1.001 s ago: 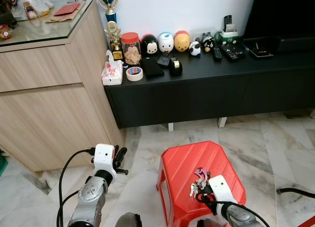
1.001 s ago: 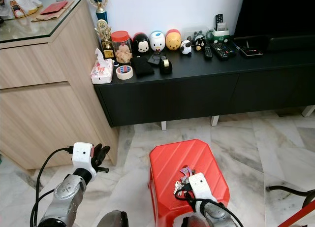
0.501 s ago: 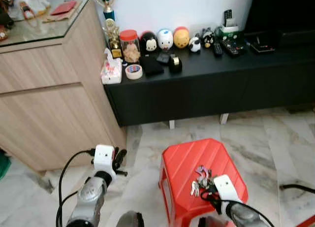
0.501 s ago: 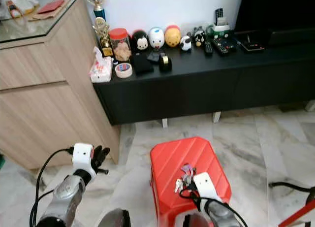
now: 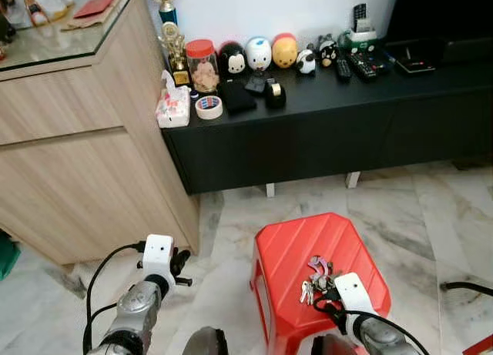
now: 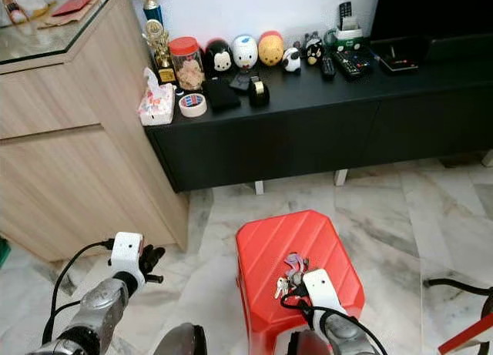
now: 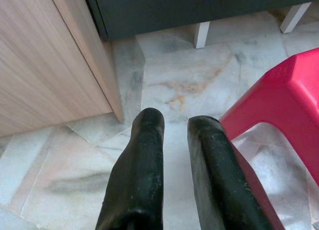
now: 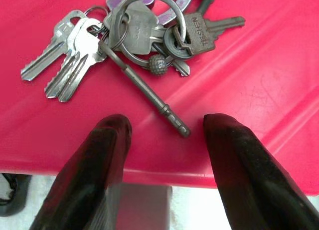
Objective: Hang keys on a hook
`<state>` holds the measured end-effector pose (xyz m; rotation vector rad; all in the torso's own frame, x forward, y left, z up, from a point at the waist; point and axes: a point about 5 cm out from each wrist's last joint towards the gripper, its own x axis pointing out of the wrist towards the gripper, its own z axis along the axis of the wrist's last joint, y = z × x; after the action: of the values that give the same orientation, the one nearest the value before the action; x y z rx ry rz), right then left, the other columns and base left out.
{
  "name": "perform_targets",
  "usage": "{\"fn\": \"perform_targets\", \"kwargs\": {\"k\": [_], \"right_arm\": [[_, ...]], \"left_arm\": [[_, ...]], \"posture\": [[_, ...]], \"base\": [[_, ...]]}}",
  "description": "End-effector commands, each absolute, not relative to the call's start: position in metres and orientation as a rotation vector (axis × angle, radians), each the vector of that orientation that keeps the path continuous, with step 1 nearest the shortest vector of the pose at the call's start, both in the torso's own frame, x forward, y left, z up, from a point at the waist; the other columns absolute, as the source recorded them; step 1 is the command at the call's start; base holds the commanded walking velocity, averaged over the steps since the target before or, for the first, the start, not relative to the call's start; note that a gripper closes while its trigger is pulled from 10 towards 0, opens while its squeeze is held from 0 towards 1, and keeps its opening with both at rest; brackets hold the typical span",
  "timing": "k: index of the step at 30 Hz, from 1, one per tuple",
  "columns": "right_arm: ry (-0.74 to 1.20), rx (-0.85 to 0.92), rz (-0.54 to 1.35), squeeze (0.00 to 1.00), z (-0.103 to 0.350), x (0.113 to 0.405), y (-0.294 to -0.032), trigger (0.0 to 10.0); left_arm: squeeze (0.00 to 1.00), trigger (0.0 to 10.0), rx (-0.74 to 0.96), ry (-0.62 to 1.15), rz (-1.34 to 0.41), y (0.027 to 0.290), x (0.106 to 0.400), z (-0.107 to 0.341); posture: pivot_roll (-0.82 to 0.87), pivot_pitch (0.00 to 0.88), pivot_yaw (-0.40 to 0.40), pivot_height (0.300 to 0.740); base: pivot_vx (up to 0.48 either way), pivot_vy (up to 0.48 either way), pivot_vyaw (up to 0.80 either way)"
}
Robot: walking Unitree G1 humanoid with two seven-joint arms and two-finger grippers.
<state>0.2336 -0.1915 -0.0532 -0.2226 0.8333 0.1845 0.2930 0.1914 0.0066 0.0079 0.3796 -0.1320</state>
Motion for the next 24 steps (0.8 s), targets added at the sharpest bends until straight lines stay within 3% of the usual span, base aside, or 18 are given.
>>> {"fn": "perform_targets", "kwargs": {"k": [1,6,7,8,9,24], "right_arm": [[0.817,-0.207,0.187,0.00,-0.051,0.239,-0.186,10.0],[0.822,-0.212,0.192,0.00,-0.051,0.239,-0.185,9.8],[0.818,-0.210,0.198,0.00,-0.051,0.239,-0.184,0.8],[0.817,-0.209,0.199,0.00,-0.051,0.239,-0.184,0.8],[0.817,-0.210,0.200,0.00,-0.051,0.239,-0.184,0.0],[0.822,-0.214,0.225,0.00,-0.051,0.241,-0.179,0.0]], "left_arm": [[0.00,10.0,0.027,0.384,-0.131,0.192,0.293,0.006],[0.00,10.0,0.028,0.362,-0.135,0.191,0.292,0.006],[0.00,10.0,0.029,0.359,-0.135,0.191,0.290,0.006],[0.00,10.0,0.029,0.358,-0.134,0.191,0.290,0.005],[0.00,10.0,0.029,0.357,-0.134,0.192,0.289,0.005],[0.00,10.0,0.021,0.437,-0.079,0.220,0.268,-0.010]], "posture": [[0.02,0.071,0.098,0.640],[0.02,0.073,0.097,0.640],[0.02,0.073,0.097,0.640],[0.02,0.073,0.097,0.640],[0.02,0.074,0.097,0.640],[0.02,0.062,0.086,0.640]], "base": [[0.000,0.000,0.00],[0.000,0.000,0.00],[0.000,0.000,0.00],[0.000,0.000,0.00],[0.000,0.000,0.00],[0.000,0.000,0.00]]}}
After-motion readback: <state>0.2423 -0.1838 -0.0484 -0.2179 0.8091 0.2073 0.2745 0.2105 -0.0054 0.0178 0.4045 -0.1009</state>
